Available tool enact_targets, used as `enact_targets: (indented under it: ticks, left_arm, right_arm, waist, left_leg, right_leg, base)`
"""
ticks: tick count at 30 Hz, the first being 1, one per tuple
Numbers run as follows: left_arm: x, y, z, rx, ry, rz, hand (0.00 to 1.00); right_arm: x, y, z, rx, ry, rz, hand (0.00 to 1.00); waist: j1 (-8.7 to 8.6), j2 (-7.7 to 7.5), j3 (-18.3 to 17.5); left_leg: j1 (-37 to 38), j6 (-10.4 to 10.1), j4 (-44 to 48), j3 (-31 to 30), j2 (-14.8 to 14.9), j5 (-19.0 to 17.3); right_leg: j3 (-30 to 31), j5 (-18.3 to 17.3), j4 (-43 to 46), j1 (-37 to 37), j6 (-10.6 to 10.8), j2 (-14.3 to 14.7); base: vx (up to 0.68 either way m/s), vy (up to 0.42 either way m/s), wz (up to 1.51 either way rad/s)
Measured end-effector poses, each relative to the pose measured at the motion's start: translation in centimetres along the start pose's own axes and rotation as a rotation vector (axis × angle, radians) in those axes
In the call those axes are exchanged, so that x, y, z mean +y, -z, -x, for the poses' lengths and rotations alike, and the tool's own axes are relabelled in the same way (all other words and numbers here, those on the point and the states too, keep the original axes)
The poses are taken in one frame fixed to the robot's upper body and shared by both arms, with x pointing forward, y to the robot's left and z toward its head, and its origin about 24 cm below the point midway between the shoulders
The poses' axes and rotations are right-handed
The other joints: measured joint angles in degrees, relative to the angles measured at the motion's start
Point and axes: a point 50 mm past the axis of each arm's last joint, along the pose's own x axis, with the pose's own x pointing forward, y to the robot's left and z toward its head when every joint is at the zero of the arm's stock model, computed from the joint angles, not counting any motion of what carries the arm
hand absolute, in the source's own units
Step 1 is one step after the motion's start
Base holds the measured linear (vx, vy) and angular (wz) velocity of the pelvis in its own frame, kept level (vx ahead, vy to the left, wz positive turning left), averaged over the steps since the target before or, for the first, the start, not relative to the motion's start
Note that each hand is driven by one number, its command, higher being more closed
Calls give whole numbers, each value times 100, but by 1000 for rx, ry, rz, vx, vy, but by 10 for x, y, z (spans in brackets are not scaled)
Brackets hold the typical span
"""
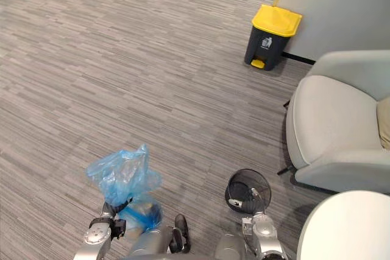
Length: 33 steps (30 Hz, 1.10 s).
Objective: Gather rubbish on tea table into small bin, then transfer packed bag to large trash can.
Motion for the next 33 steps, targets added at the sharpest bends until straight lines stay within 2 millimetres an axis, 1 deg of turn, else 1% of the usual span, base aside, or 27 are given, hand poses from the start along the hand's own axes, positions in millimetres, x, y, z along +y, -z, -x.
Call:
enact_targets:
  ticks: [2,3,5,6,7,8,9,10,11,12,13,15,17,18,19,20,21,22,24,25,26,27,28,29,30,32,33]
  left_arm:
    - [-1,0,0,-1,4,-1,100]
    - [-2,0,0,-1,7,1,100]
    - [-2,-1,0,-3,5,2,100]
    - [-3,-1,0,-2,7,5,100]
    - [-3,2,2,6,-4,23,100]
    - [-2,3,3,6,-10,29,100]
    - [-2,3,5,1,-12,38,100]
    - [-2,0,8,-16,-16,45,100]
    - [-2,-2,9,-29,-17,47,100]
    - [-3,-8,8,-52,-15,53,100]
    - [-5,-15,6,-79,-13,59,100]
    - [-6,-21,3,-98,-11,63,100]
    - [-5,-25,1,-112,-14,66,100]
    - [-8,-24,2,-109,-12,76,100]
    - [-11,-23,2,-104,-9,85,100]
    - [-15,-19,4,-89,-4,101,100]
    - [-17,-13,4,-60,-1,99,100]
    - [-15,-13,3,-59,-4,94,100]
    - [-14,-16,2,-70,4,78,100]
    - [-15,-14,3,-65,10,71,100]
    - [-14,-10,5,-51,17,57,100]
    - [-13,-8,7,-43,26,34,100]
    - [-14,-8,6,-44,36,23,100]
    - [-14,-11,5,-52,42,14,100]
    - [-12,-13,4,-60,40,6,100]
    - [-9,-13,4,-60,36,-4,100]
    - [-2,-13,2,-57,20,-16,100]
  right_arm:
    - [-5,9,3,31,12,-2,0]
    - [-11,20,7,61,35,-19,0]
    - [-14,29,12,87,47,-22,0]
    - [-16,34,14,101,55,-29,0]
    - [-17,35,16,100,65,-47,0]
    - [-17,33,16,93,67,-55,0]
    - [-18,31,16,77,71,-62,0]
    - [-20,25,16,44,81,-68,0]
    - [-21,21,16,26,86,-76,0]
    - [-21,16,15,3,94,-90,0]
    - [-24,12,14,-14,115,-106,0]
    - [-27,12,14,-7,139,-130,0]
    - [-26,15,15,5,143,-145,0]
    - [-34,19,16,17,173,-166,0]
    - [-37,21,17,27,182,-165,0]
    - [-42,26,17,48,192,-153,0]
    - [-33,32,16,94,169,-161,0]
    - [-29,33,17,95,158,-170,0]
    - [-21,34,18,99,143,-186,0]
    - [-20,33,17,95,140,-189,0]
    - [-18,28,16,78,135,-192,0]
    - [-16,25,16,65,129,-184,0]
    - [-15,25,15,65,125,-180,0]
    - [-14,26,16,69,121,-169,0]
    - [-13,30,18,85,116,-155,0]
    - [-13,28,17,82,116,-147,0]
    - [-14,24,14,75,112,-139,0]
  waist:
    - [-109,-9,-1]
    - [-117,-33,-24]
    - [-109,-47,-54]
    - [-111,20,-88]
    - [-88,117,-88]
    - [-89,132,-83]
    - [-75,173,-77]
    - [-54,215,-94]
    - [-28,197,-102]
    - [79,193,-121]
    - [112,164,-117]
    - [208,134,-95]
    - [219,65,-51]
    - [209,99,-69]
    - [224,188,-100]
    - [252,404,-189]
    - [225,220,-241]
    - [212,112,-270]
    - [240,-112,-300]
    - [243,-143,-296]
    - [259,-153,-296]
    - [220,-123,-279]
    - [196,-96,-261]
    - [182,-109,-269]
    - [133,-82,-251]
    - [45,-79,-246]
    - [-12,-39,-219]
  left_leg:
    - [167,-41,-97,-189,-125,-13]
    - [274,-140,-104,-292,-218,-131]
    - [297,-271,79,-387,-262,-340]
    - [253,-540,413,-452,-182,-554]
    - [56,-751,1211,-195,109,-636]
    - [-55,-751,1687,-1,266,-634]
    - [-168,-779,2424,248,549,-613]
    - [-302,-1004,3287,468,917,-407]
    - [-433,-1060,3733,580,1076,-220]
    - [-636,-889,4254,709,1351,-384]
    - [-840,-832,4353,686,1571,-556]
    - [-1120,-880,4049,524,1747,-716]
    - [-1307,-902,3293,314,1690,-704]
    - [-1344,-1154,2115,-103,1474,-508]
    - [-1245,-1327,1495,-378,1416,-368]
    - [-1139,-1425,993,-672,1442,191]
    - [-1100,-1248,1202,-546,1234,111]
    - [-1089,-1202,1239,-462,1127,-3]
    - [-952,-1068,1479,-72,1009,-444]
    - [-840,-1040,1487,32,993,-551]
    - [-550,-954,1459,274,992,-714]
    - [-233,-920,1366,459,997,-852]
    - [-61,-905,1291,522,999,-913]
    - [163,-868,1190,557,1001,-1016]
    - [565,-921,917,683,1016,-1063]
    - [931,-1023,645,784,1057,-1093]
    - [1249,-1065,415,852,1146,-1111]
  right_leg:
    - [49,90,-209,-45,-161,94]
    - [53,230,-374,-53,-358,131]
    - [34,475,-682,40,-457,206]
    - [-6,773,-871,194,-496,273]
    - [-46,770,-1172,520,-519,464]
    - [-54,773,-1282,673,-523,537]
    - [-40,774,-1419,931,-531,661]
    - [67,749,-1570,1257,-576,799]
    - [174,728,-1645,1400,-608,818]
    - [378,710,-1759,1614,-629,833]
    - [589,711,-1885,1727,-629,808]
    - [822,696,-2045,1848,-603,705]
    - [1017,576,-2183,2024,-421,476]
    - [1141,406,-2136,2066,-153,300]
    - [1206,337,-2126,2041,-61,306]
    - [1318,156,-2053,2051,190,365]
    - [1477,44,-1918,2066,220,118]
    - [1516,43,-1863,2050,221,-9]
    - [1859,74,-1219,1753,236,-279]
    - [1948,106,-977,1677,261,-324]
    - [2109,307,-125,1330,534,-393]
    - [2222,596,865,858,714,-402]
    - [2195,622,1352,630,757,-382]
    - [2051,552,1933,340,663,-355]
    - [1664,374,2452,-117,415,-280]
    - [1138,192,2467,-511,109,-240]
    - [615,90,1990,-880,-50,-127]
  base:
    - [238,5,69]
    - [264,-27,60]
    - [371,-65,49]
    - [513,-94,30]
    - [446,-87,13]
    - [343,-71,-23]
    - [376,-75,-44]
    - [379,-54,-56]
    - [482,-25,-81]
    - [403,22,-84]
    - [385,41,-81]
    - [337,156,-60]
    - [361,287,-43]
    - [238,259,-32]
    - [293,408,-52]
    - [343,464,-53]
    - [356,444,-44]
    - [385,350,-29]
    - [359,283,-47]
    - [361,264,-89]
    - [352,224,-95]
    - [346,190,-88]
    - [351,116,-54]
    - [485,37,-33]
    - [507,4,-27]
    - [420,-47,-20]
    - [506,-113,-11]
